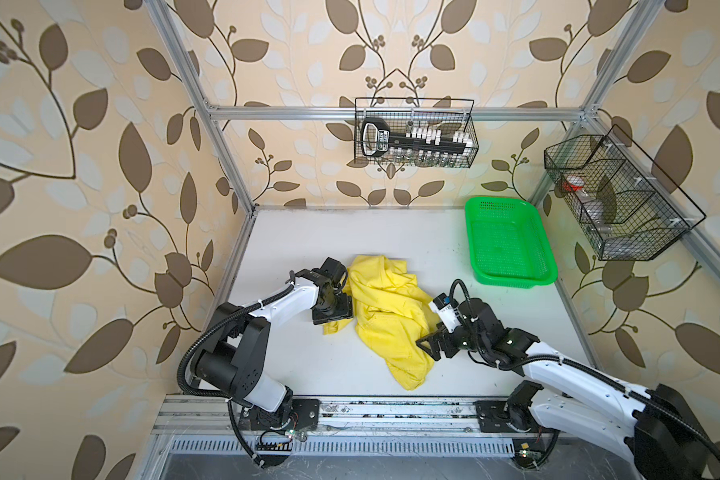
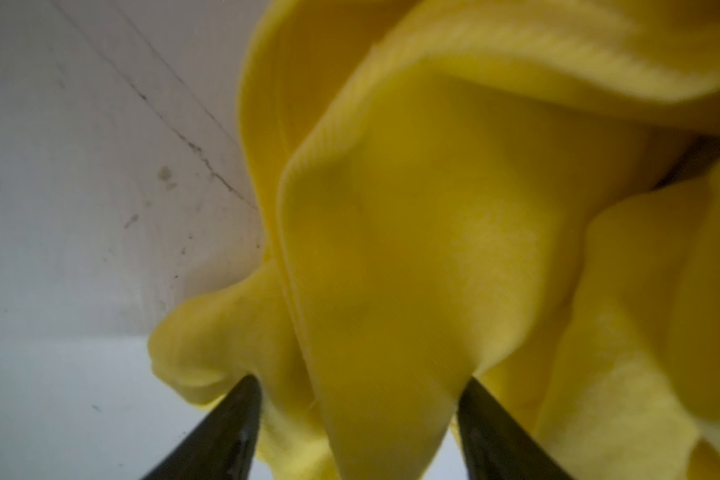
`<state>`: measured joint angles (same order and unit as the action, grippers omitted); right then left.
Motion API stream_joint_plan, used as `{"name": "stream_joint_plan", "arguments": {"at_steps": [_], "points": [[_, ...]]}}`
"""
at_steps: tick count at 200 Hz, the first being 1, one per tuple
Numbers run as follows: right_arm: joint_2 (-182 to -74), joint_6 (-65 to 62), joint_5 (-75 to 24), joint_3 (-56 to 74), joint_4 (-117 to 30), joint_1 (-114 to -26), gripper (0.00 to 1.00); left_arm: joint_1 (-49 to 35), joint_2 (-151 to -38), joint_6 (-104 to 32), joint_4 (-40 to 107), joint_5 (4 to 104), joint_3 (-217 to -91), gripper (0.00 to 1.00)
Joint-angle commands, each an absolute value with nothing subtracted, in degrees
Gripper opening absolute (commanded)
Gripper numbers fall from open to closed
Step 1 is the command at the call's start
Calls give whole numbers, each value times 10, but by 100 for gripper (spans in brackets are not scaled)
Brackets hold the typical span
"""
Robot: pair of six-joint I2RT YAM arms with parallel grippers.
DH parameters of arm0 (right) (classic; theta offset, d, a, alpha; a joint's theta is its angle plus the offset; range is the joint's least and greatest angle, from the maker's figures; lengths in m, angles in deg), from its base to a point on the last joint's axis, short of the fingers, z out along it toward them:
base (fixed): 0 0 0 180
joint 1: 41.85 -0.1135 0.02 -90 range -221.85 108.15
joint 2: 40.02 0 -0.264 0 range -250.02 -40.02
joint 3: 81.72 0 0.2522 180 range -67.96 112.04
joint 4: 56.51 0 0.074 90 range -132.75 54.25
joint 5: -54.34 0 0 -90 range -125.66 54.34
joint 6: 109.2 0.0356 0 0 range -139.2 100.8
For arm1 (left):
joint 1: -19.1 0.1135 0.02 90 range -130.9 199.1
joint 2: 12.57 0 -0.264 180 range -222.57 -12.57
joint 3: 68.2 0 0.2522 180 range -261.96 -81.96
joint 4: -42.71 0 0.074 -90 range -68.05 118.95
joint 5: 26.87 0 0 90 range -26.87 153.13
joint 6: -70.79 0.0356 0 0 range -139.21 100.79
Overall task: Fold and stack the trousers
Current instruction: 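Lower the trousers onto the table center while the left gripper reaches toward them, then grasp the trousers with both grippers and stretch them apart across the table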
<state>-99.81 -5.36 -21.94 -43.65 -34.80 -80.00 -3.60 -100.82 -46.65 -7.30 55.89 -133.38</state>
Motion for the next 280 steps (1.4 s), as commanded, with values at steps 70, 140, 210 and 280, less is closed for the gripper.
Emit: {"name": "stream_joint_plan", "arguments": {"at_steps": [70,140,210,280], "points": [[-1008,-86,-267,-371,-382,-727,17,-17,-993,-449,-180,686,-1424,0],[-1066,-339,-361,-94,-198,-616,9,177,-924,-350,-289,854,-1631,0],[-1097,-482,-325,35,-18,-664,13,230,-964,-320,-295,851,-1675,2],[-1112,-348,-201,-172,-229,-799,13,278,-1017,-329,-209,871,-1583,2]]}}
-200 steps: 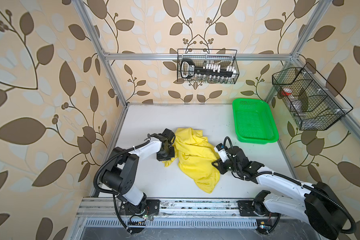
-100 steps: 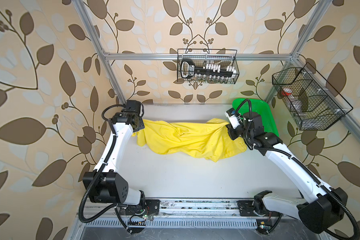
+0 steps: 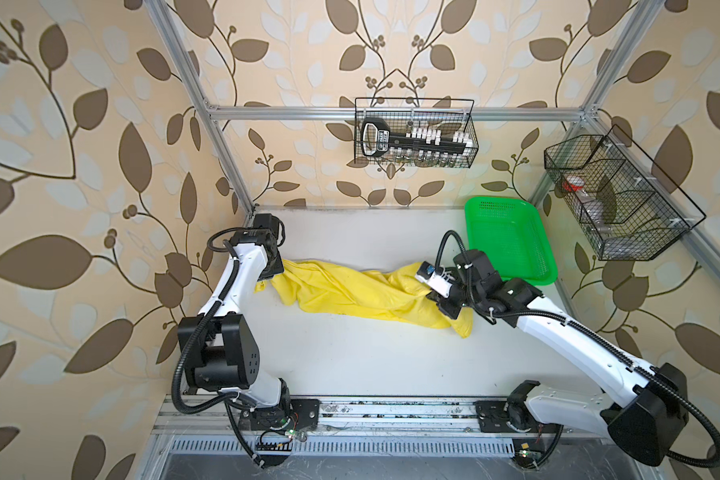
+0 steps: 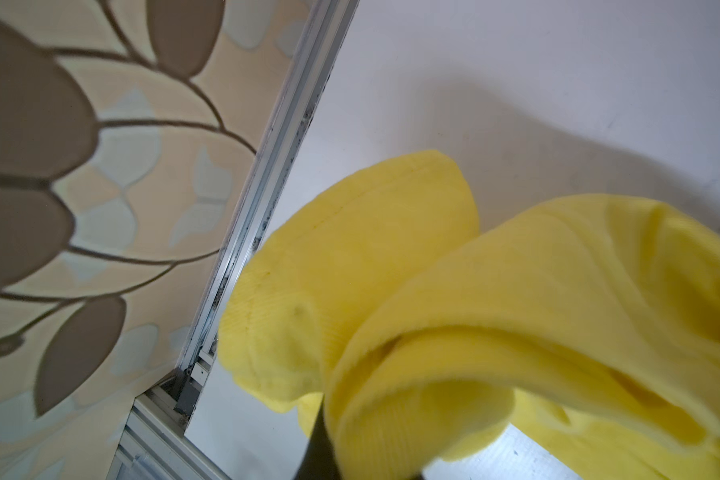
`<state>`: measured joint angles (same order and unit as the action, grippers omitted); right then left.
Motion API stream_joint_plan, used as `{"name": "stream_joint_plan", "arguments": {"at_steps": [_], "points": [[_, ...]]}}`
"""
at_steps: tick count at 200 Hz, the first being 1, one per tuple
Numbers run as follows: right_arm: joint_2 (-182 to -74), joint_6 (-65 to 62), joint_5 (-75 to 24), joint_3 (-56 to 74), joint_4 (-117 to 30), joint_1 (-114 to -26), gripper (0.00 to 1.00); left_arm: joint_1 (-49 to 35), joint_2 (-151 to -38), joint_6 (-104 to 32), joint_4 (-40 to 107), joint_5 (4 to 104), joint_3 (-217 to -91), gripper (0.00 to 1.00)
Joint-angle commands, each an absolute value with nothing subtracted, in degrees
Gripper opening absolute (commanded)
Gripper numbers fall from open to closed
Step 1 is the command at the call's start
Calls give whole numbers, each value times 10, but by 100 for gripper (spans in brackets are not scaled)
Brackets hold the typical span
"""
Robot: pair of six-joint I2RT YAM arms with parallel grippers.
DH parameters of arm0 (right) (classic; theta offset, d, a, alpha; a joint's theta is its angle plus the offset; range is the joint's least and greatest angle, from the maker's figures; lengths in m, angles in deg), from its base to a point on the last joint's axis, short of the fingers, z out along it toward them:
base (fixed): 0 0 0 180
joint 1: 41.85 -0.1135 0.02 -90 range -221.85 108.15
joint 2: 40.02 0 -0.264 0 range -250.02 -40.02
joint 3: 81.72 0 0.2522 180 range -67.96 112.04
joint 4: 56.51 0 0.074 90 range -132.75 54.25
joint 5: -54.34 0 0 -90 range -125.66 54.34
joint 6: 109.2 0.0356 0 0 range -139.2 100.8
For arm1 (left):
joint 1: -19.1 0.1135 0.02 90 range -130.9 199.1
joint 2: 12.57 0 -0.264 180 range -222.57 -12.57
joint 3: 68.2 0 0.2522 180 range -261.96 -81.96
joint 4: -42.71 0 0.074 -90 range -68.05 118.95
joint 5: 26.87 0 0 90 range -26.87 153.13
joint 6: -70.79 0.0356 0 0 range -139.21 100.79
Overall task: Fold and stack the trousers
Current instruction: 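Grasp the trousers with both grippers and stretch them apart across the table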
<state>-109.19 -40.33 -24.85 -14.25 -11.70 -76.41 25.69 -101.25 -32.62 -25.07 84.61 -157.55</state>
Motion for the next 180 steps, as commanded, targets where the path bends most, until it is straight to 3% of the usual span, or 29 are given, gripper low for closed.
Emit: {"name": "stream_joint_plan", "arguments": {"at_steps": [1,23,55,79,89,111,122,143,180], "points": [[-1114,-346,-200,-173,-233,-801,13,278,-1018,-329,-209,872,-1584,2],[-1158,-342,-166,-174,-278,-844,13,280,-1038,-329,-205,839,-1607,4],[-1205,-413,-188,-159,-201,-920,20,279,-1058,-350,-232,744,-1612,15],[-1160,-415,-206,-162,-159,-914,44,280,-1031,-363,-238,702,-1582,26],[-1124,-404,-197,-160,-145,-887,53,279,-1015,-365,-243,688,-1574,31],[-1039,-355,-146,-151,-138,-781,65,280,-981,-368,-261,665,-1568,51],[-1007,-313,-148,-158,-152,-724,70,279,-967,-369,-271,654,-1574,56],[-995,-245,-160,-169,-162,-618,75,279,-954,-380,-277,623,-1593,71],[-1046,-151,-174,-199,-171,-521,79,257,-969,-410,-268,570,-1632,83]]}}
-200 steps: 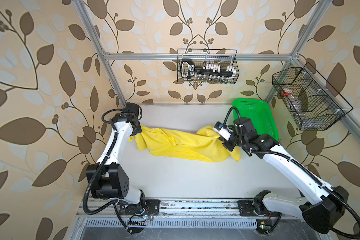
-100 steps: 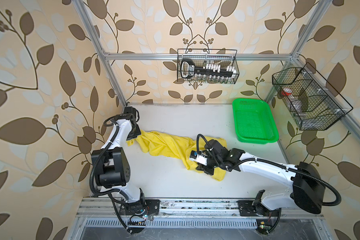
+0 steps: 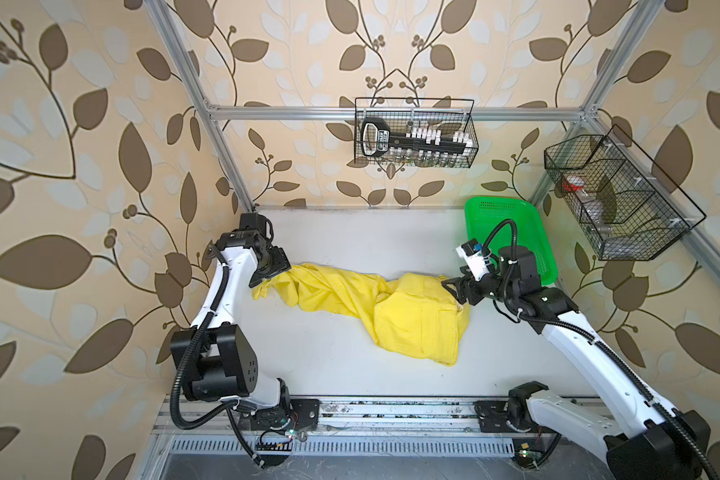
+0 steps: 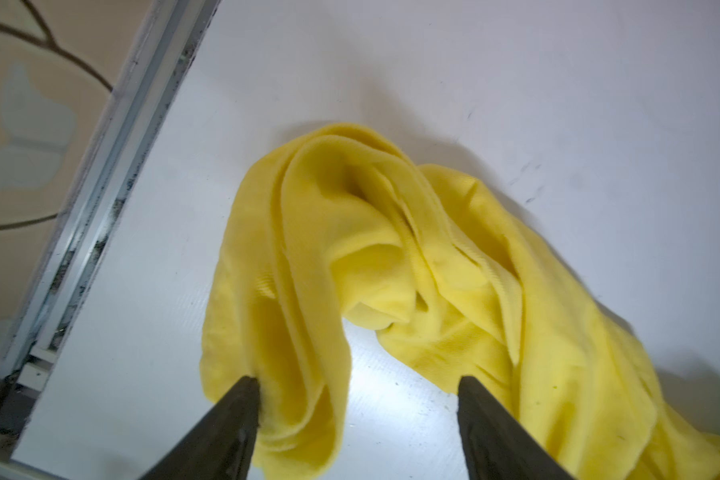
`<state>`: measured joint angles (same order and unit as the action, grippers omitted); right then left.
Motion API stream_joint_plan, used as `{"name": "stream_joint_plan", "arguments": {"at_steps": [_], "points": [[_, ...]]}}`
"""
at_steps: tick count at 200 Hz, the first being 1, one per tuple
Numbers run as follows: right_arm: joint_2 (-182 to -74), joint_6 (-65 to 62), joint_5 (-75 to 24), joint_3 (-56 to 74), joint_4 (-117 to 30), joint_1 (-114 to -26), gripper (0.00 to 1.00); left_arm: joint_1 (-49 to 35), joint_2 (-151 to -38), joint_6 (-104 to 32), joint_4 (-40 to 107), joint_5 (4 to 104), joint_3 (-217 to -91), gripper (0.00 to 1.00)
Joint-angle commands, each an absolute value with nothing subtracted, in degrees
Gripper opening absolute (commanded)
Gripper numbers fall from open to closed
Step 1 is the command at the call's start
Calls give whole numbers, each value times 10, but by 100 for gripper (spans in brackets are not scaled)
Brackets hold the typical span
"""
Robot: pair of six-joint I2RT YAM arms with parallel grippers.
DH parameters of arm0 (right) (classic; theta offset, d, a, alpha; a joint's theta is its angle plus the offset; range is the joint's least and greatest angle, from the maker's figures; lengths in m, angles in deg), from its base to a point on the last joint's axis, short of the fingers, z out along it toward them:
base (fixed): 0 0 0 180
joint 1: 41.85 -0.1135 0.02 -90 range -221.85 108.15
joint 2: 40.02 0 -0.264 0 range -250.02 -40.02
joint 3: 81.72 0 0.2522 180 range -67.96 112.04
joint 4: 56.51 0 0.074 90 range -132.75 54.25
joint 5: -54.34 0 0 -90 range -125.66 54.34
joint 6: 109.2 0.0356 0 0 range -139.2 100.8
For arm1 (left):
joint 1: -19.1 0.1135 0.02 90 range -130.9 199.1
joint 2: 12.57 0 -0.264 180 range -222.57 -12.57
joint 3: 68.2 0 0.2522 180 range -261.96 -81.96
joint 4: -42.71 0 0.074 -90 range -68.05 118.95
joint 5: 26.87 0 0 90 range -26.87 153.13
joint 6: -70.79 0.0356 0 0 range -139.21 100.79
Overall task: Fold and stack the trousers
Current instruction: 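Grasp the trousers with both grippers and stretch them apart across the table, then lift the trousers with both grippers and pull them farther from the robot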
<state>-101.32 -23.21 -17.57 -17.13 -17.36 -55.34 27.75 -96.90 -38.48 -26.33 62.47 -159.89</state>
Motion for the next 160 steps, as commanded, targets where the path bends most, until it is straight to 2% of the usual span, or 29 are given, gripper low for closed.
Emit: {"name": "stream_joint_plan", "arguments": {"at_steps": [1,22,57,74,116,160], "points": [[-1048,-148,-174,-200,-171,-519,79,256,-970,-411,-268,569,-1633,83],[-1074,-104,-155,-230,-184,-493,81,226,-987,-435,-254,546,-1636,85],[-1130,-84,-117,-272,-260,-492,80,175,-1027,-477,-194,539,-1611,89],[-1172,-84,-78,-272,-297,-492,75,172,-1061,-506,-158,523,-1593,89],[-1232,-71,-34,-259,-408,-491,64,169,-1142,-514,-123,576,-1616,90],[-1291,-67,7,-224,-437,-484,42,171,-1216,-494,-144,617,-1661,91]]}}
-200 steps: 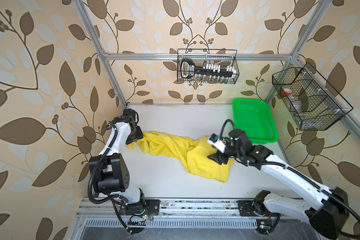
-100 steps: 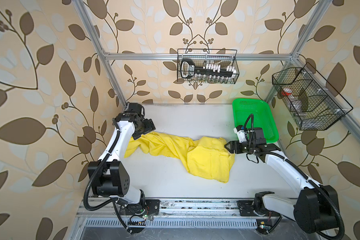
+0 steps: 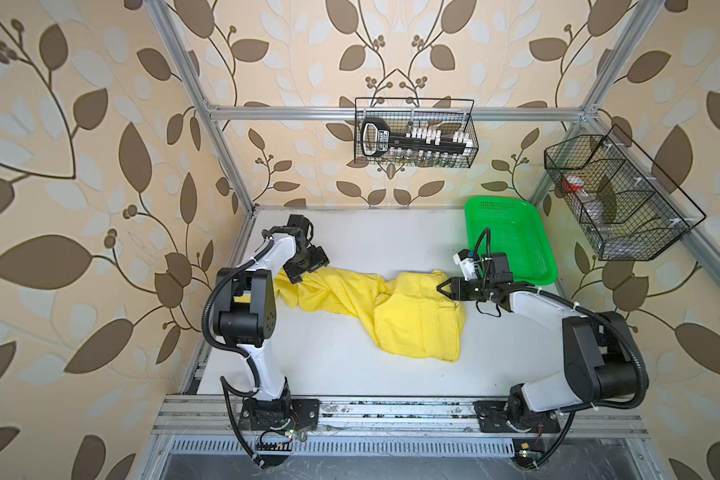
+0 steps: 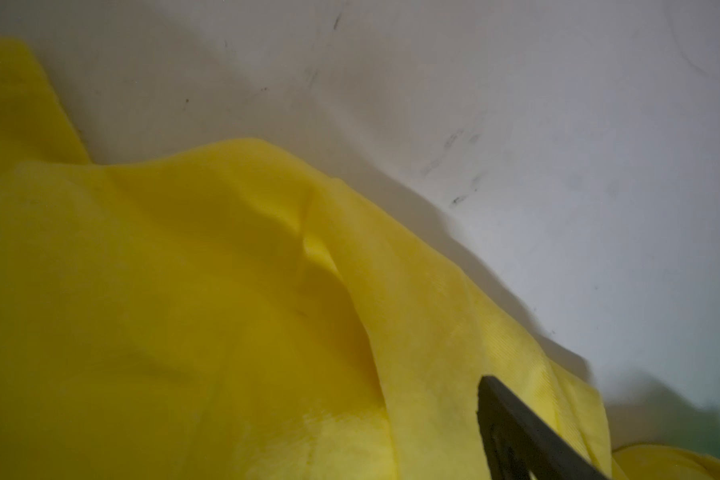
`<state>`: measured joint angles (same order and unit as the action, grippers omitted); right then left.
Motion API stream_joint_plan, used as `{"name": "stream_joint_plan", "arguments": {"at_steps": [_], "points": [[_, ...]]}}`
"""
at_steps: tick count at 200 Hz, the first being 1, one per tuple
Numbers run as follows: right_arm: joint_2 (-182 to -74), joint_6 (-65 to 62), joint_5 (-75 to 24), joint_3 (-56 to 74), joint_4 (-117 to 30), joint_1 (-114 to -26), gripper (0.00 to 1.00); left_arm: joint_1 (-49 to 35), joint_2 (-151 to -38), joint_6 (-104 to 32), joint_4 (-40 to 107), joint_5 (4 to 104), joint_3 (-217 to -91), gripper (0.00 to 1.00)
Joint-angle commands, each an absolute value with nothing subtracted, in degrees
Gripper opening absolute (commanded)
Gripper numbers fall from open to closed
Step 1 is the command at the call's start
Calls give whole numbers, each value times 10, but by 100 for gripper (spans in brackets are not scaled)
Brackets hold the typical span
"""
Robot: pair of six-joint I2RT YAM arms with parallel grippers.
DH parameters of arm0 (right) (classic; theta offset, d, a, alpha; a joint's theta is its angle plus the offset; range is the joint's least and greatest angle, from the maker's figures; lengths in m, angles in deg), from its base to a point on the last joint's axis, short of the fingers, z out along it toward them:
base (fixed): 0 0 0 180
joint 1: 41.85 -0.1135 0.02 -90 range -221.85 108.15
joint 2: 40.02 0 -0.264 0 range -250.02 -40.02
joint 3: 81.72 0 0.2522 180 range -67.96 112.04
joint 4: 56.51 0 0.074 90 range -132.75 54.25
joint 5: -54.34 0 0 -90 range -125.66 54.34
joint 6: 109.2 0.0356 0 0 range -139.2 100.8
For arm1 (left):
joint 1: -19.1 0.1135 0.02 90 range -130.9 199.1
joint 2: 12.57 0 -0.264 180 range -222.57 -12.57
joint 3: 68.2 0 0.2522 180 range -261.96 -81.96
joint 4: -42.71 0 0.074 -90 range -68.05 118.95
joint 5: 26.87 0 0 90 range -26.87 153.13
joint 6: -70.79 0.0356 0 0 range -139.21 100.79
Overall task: Fold and stack the trousers
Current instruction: 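Lift the trousers with both grippers and pull them farther from the robot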
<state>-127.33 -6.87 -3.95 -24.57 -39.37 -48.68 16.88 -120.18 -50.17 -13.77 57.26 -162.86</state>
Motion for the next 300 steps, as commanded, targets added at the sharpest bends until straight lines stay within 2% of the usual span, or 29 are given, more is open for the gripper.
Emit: {"name": "stream_joint_plan", "arguments": {"at_steps": [1,30,58,94,106,126,150,164,180,219,258,278,300], "points": [[-1292,-67,7,-224,-437,-484,42,171,-1217,-494,-145,618,-1661,91],[-1286,-71,-3,-214,-428,-470,24,184,-1235,-486,-152,630,-1679,90],[-1280,-104,-8,-196,-388,-447,11,195,-1264,-479,-162,624,-1710,88],[-1248,-140,-11,-186,-340,-446,8,198,-1290,-472,-179,635,-1750,87],[-1228,-148,-19,-189,-326,-446,7,200,-1303,-467,-187,638,-1764,84],[-1199,-165,-35,-192,-300,-443,7,202,-1319,-462,-192,636,-1770,69],[-1170,-183,-42,-187,-278,-441,6,205,-1315,-463,-189,628,-1766,37],[-1155,-190,-41,-177,-278,-441,6,206,-1306,-462,-189,625,-1772,15],[-1146,-191,-41,-158,-286,-439,6,210,-1297,-456,-205,624,-1797,0],[-1172,-161,-54,-74,-353,-433,2,230,-1236,-445,-241,663,-1868,0],[-1199,-75,-14,-2,-482,-425,2,252,-1179,-422,-296,739,-1971,0],[-1188,2,19,-12,-577,-416,2,263,-1129,-424,-295,773,-1959,0],[-1157,18,41,-57,-588,-417,2,264,-1063,-440,-271,763,-1856,0]]}}
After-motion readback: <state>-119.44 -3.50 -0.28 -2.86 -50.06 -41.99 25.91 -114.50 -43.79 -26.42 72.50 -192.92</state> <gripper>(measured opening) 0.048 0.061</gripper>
